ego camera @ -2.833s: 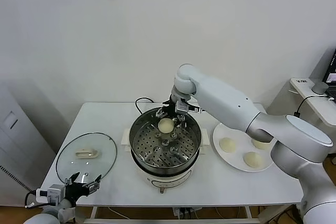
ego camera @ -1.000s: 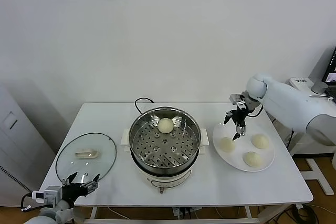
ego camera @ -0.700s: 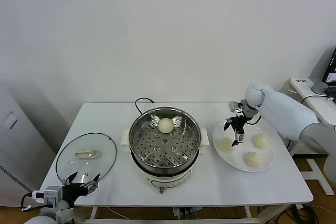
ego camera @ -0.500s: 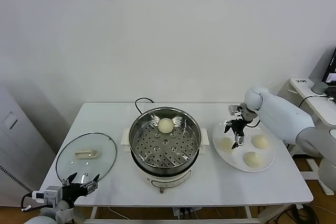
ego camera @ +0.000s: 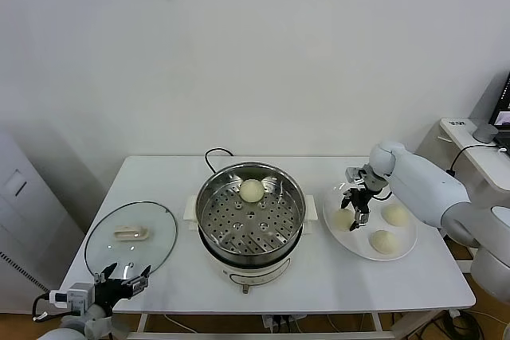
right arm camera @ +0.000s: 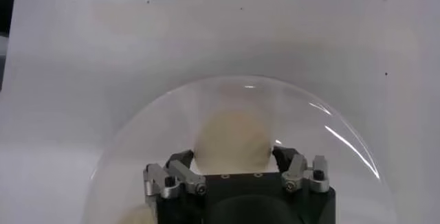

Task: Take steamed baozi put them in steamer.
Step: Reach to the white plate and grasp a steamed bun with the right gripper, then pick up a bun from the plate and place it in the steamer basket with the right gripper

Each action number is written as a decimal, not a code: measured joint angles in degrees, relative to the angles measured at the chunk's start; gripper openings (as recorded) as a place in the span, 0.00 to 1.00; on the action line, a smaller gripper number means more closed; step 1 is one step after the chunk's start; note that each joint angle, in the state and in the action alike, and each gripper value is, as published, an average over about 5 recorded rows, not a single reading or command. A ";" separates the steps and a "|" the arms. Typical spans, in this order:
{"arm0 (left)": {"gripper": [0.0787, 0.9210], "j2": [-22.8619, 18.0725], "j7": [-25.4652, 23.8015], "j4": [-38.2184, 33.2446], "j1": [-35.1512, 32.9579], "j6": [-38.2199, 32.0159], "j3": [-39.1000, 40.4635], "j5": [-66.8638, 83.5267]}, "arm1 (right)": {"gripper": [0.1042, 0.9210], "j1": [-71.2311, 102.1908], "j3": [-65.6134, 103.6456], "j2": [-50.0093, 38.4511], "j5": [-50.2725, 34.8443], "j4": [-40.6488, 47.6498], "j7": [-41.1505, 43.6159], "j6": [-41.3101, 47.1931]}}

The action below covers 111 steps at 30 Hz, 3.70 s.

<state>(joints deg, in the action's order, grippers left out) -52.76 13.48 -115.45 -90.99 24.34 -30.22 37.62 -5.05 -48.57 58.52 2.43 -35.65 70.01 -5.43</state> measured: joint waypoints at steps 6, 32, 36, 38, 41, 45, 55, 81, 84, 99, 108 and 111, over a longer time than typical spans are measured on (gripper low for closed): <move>0.88 -0.06 0.03 0.02 -0.03 0.01 -0.02 -0.01 | 0.61 -0.18 0.04 -0.49 0.49 -0.81 0.34 -0.17; 0.88 -0.99 0.65 -1.00 0.07 0.47 -0.11 -0.75 | 0.52 -30.95 -28.07 -5.42 -27.47 -21.53 2.24 10.59; 0.88 -1.04 0.72 -1.27 0.21 0.55 0.08 -0.89 | 0.52 -37.09 -32.14 -4.67 -33.85 -25.13 1.58 13.63; 0.88 -1.03 0.73 -1.31 0.22 0.56 0.19 -1.02 | 0.52 -39.45 -33.52 -4.08 -36.86 -26.73 0.93 15.21; 0.88 -0.99 0.73 -1.30 0.32 0.58 0.45 -1.26 | 0.52 -42.01 -35.07 -2.95 -41.04 -28.92 -0.50 17.68; 0.88 -1.10 0.76 -1.24 0.66 0.67 0.84 -1.51 | 0.52 -43.99 -36.31 -0.97 -45.96 -31.37 -3.06 21.02; 0.88 -1.03 0.88 -1.21 1.41 0.92 1.14 -1.55 | 0.52 -44.06 -36.66 5.02 -54.27 -35.69 -11.10 28.86; 0.88 -1.08 0.80 -0.57 1.50 0.57 0.86 -0.87 | 0.52 -32.40 -35.65 14.02 -57.05 -37.32 -24.48 39.33; 0.88 -1.11 0.79 -0.62 1.52 0.57 0.86 -0.86 | 0.52 -31.23 -35.37 14.52 -56.94 -37.04 -25.25 39.64; 0.88 -1.17 0.70 -0.30 1.58 0.46 0.87 -0.78 | 0.67 -26.78 -33.97 16.36 -56.39 -35.10 -28.65 40.39; 0.88 -0.96 0.61 0.07 1.58 0.28 0.88 -0.54 | 0.88 -28.40 -33.64 14.16 -55.45 -36.11 -26.53 39.23; 0.88 -0.91 0.59 0.13 1.57 0.21 0.83 -0.46 | 0.88 -30.71 -34.23 12.12 -54.51 -36.84 -24.16 37.96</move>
<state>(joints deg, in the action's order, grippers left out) -53.67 14.08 -115.32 -89.42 24.55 -29.39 37.17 -35.76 -82.81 70.64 -52.08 -72.49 45.85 32.53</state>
